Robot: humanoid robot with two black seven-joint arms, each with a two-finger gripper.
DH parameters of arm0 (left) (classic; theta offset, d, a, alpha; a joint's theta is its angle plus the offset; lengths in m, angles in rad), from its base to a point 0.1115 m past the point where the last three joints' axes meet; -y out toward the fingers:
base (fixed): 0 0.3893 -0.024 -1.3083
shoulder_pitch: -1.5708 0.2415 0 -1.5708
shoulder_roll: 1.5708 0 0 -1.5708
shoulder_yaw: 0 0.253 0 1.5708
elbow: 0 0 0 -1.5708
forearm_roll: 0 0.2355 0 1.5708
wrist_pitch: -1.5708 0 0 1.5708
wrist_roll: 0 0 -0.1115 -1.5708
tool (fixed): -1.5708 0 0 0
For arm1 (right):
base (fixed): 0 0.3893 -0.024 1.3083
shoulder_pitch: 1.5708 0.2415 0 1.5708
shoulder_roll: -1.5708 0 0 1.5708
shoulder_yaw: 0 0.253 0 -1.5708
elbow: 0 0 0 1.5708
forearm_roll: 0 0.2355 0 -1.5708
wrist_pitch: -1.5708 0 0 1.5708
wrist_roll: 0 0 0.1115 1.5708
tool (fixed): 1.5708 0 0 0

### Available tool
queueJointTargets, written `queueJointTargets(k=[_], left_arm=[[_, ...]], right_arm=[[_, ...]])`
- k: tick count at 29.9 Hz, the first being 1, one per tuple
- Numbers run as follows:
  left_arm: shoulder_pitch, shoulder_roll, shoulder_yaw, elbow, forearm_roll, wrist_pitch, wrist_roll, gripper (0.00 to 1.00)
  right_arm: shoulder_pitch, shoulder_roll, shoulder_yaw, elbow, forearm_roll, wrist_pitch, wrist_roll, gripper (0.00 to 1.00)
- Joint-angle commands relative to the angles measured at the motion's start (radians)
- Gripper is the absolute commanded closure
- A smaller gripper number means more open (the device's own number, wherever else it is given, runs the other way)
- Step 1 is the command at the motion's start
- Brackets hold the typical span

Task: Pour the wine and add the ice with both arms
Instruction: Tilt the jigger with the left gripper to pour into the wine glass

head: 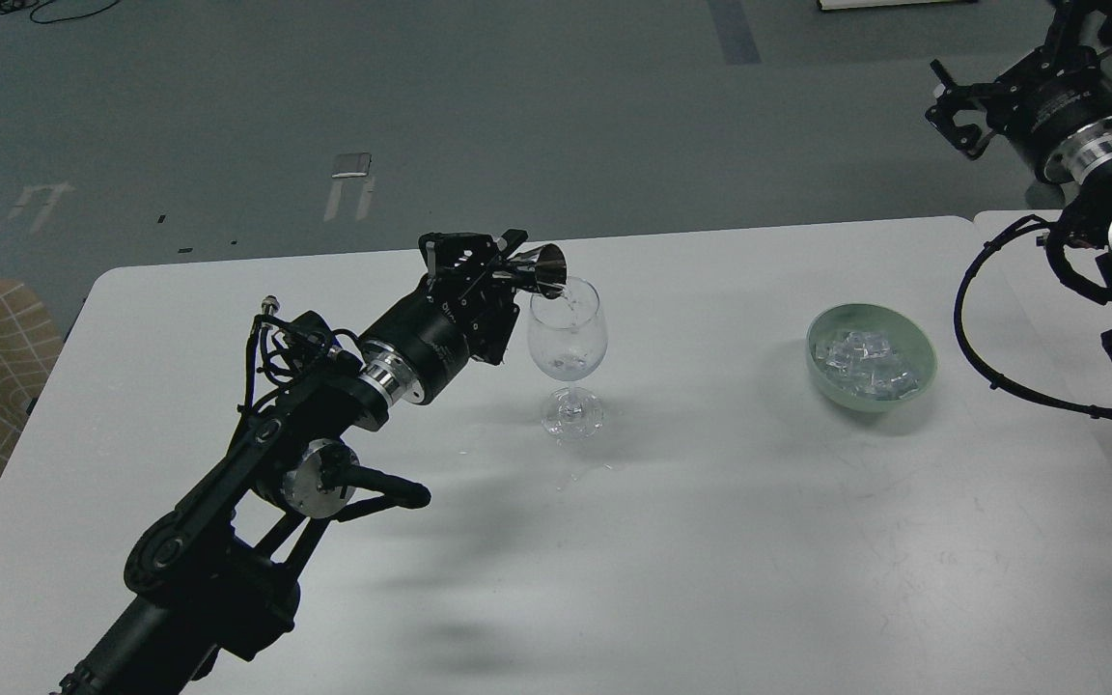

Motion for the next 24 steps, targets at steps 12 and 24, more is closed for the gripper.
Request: queueJointTargets(k=[12, 24], left_arm=[[-0.057, 0.004, 0.008, 0.006, 0.077, -0.007, 0.003, 0.75], [-0.058, 0.006, 0.035, 0.005, 0.149, -0.007, 0.0, 0.75]], right_arm=[[-0.008, 0.003, 0.0, -0.004, -0.001, 0.0, 0.002, 0.0], [-0.021, 0.001, 0.0, -0.004, -0.001, 0.02, 0.002, 0.0]])
